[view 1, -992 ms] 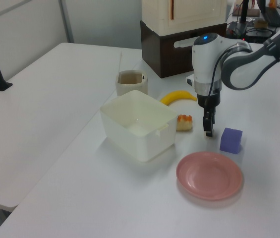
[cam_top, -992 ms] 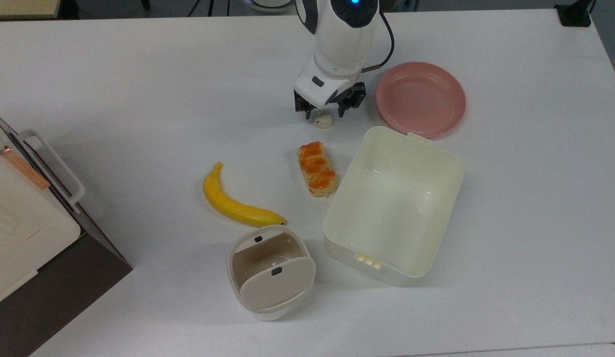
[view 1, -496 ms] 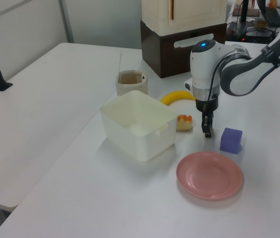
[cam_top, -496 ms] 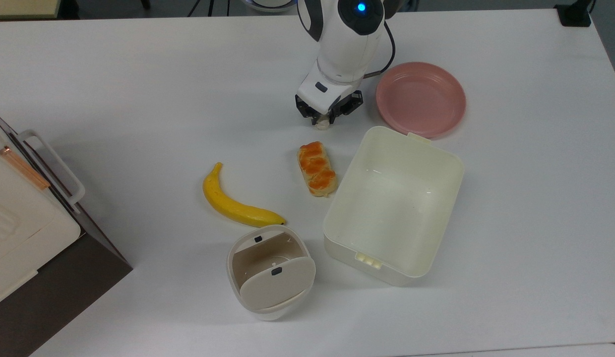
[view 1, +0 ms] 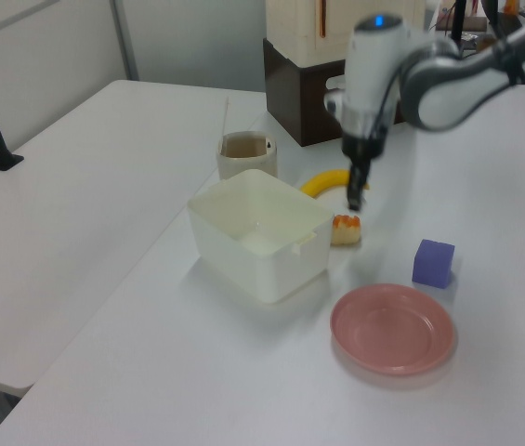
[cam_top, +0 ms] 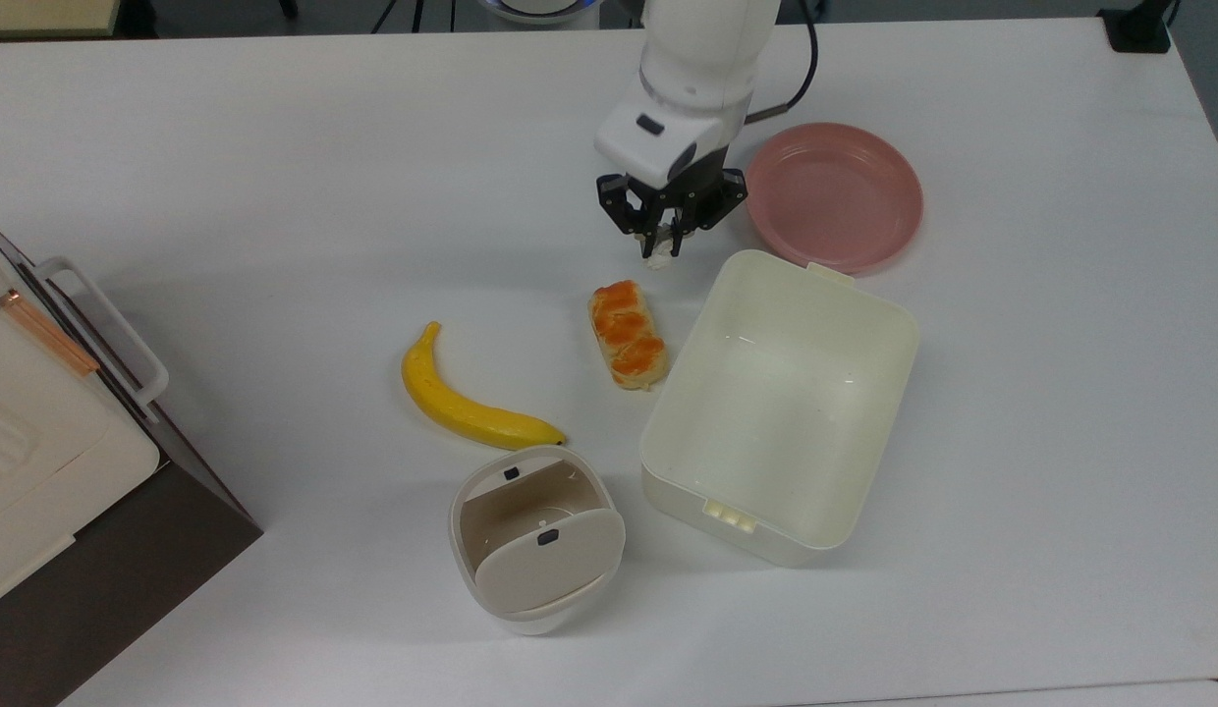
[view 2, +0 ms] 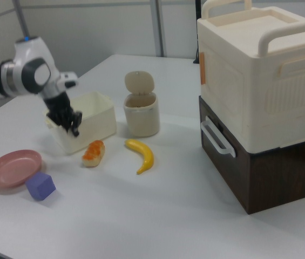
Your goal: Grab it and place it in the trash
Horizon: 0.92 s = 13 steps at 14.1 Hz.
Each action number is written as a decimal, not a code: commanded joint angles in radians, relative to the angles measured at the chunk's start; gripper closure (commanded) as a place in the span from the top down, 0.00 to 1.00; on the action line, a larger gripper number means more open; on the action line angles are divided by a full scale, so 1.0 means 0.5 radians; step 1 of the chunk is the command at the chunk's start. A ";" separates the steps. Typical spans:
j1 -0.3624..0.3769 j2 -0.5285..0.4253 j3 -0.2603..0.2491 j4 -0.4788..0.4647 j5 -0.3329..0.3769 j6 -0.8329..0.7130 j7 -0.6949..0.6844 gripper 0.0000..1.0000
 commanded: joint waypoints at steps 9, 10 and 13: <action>-0.116 0.294 -0.215 0.502 -0.042 0.810 0.088 0.28; -0.119 0.346 -0.225 0.560 -0.045 0.854 0.134 0.28; -0.165 0.521 -0.228 0.772 -0.140 0.876 0.275 0.28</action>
